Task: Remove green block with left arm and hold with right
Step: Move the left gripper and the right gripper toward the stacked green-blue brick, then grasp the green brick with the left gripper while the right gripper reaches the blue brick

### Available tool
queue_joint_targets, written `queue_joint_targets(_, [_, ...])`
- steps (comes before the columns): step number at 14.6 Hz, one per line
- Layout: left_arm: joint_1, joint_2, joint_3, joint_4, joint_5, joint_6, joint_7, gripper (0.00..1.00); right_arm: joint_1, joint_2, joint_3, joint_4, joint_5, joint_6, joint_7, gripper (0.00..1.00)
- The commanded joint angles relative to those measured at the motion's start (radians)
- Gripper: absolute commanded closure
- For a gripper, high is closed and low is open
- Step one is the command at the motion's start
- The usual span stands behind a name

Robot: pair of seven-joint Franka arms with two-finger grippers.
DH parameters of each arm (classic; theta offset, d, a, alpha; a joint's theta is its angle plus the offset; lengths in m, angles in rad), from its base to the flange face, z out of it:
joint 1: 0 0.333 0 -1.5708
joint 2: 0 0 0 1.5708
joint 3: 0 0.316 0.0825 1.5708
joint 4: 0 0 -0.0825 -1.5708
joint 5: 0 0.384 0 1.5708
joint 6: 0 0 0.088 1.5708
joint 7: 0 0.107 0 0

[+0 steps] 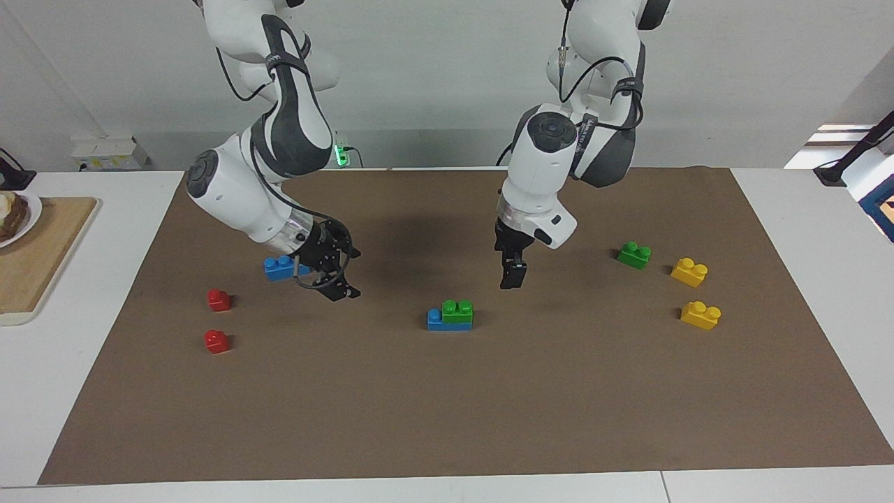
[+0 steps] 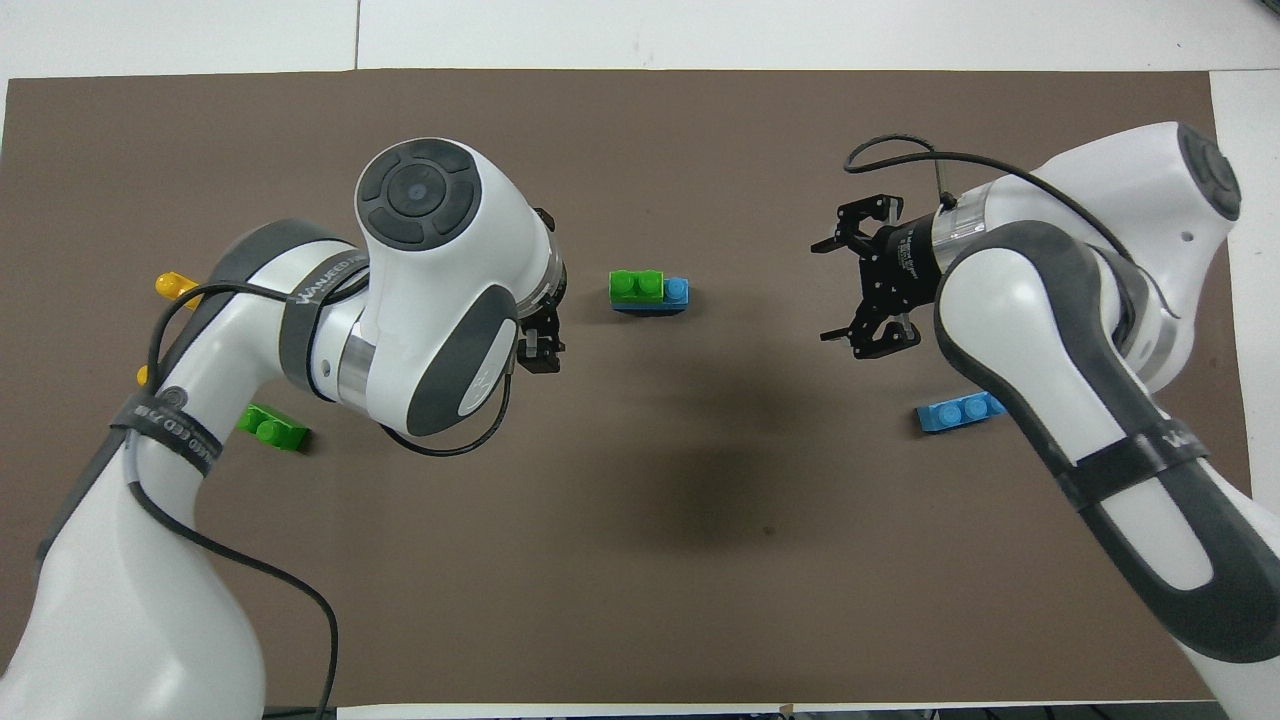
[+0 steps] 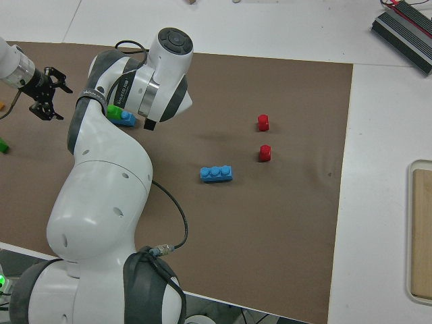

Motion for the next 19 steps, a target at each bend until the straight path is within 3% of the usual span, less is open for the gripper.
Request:
queue_joint_targets(1, [-0.045, 0.163, 0.021, 0.177, -0.003, -0.008, -0.071, 0.0, 0.048, 0.044, 0.002, -0.031, 0.024, 0.091, 0.013, 0.03])
queue_joint_targets(6, [-0.065, 0.221, 0.025, 0.221, 0.038, 0.046, -0.148, 0.0, 0.102, 0.114, 0.002, -0.034, 0.07, 0.185, 0.004, 0.03])
queue_joint_targets(10, [-0.071, 0.22, 0.025, 0.213, 0.051, 0.077, -0.18, 0.0, 0.133, 0.13, 0.002, -0.035, 0.072, 0.214, 0.007, 0.03])
queue_joint_targets(19, [-0.094, 0.207, 0.026, 0.117, 0.074, 0.151, -0.268, 0.0, 0.17, 0.156, 0.002, -0.037, 0.116, 0.3, 0.005, 0.03])
